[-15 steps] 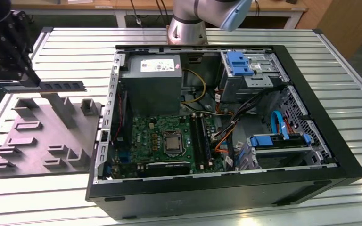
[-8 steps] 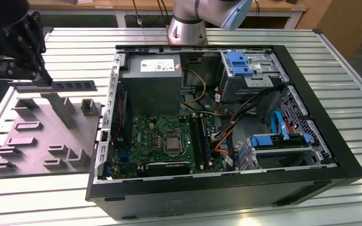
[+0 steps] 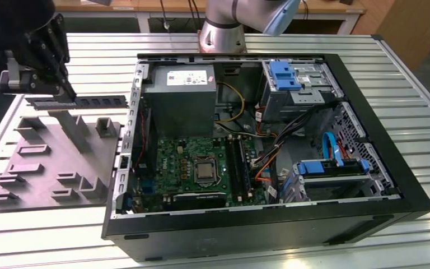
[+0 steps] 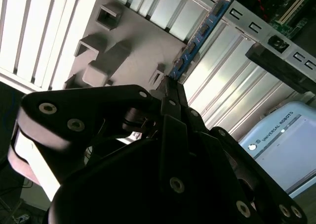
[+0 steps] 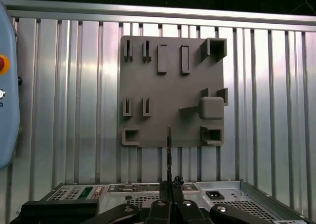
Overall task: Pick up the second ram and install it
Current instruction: 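Pick up the second ram and move it above second insertion slot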
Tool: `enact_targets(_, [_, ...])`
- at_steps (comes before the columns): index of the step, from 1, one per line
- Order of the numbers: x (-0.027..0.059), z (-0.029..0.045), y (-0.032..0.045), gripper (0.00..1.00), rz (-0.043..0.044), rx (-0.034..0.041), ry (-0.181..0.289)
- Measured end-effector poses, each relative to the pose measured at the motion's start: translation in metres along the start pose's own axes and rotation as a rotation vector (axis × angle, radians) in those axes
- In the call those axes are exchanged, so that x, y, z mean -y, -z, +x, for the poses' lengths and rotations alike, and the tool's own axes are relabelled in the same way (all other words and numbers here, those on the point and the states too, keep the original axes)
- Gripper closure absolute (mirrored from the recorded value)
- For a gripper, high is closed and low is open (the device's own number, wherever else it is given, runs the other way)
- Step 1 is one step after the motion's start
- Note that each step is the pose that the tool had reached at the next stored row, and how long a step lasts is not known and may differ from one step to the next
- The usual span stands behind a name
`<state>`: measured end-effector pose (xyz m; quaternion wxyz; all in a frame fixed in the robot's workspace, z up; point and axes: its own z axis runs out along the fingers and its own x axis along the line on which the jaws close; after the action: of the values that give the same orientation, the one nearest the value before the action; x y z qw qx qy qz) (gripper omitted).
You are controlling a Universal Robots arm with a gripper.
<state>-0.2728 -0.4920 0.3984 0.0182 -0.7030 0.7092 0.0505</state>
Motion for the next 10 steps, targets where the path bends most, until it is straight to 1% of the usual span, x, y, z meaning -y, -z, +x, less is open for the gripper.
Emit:
enact_targets(5, [0.01,-0.0001,0.0004,0.89,-0.0002,0.0001,0.0])
enact_targets(10, [0.0241,-0.0003,0.0011,0.89,-0.0012,-0.0001,0.0])
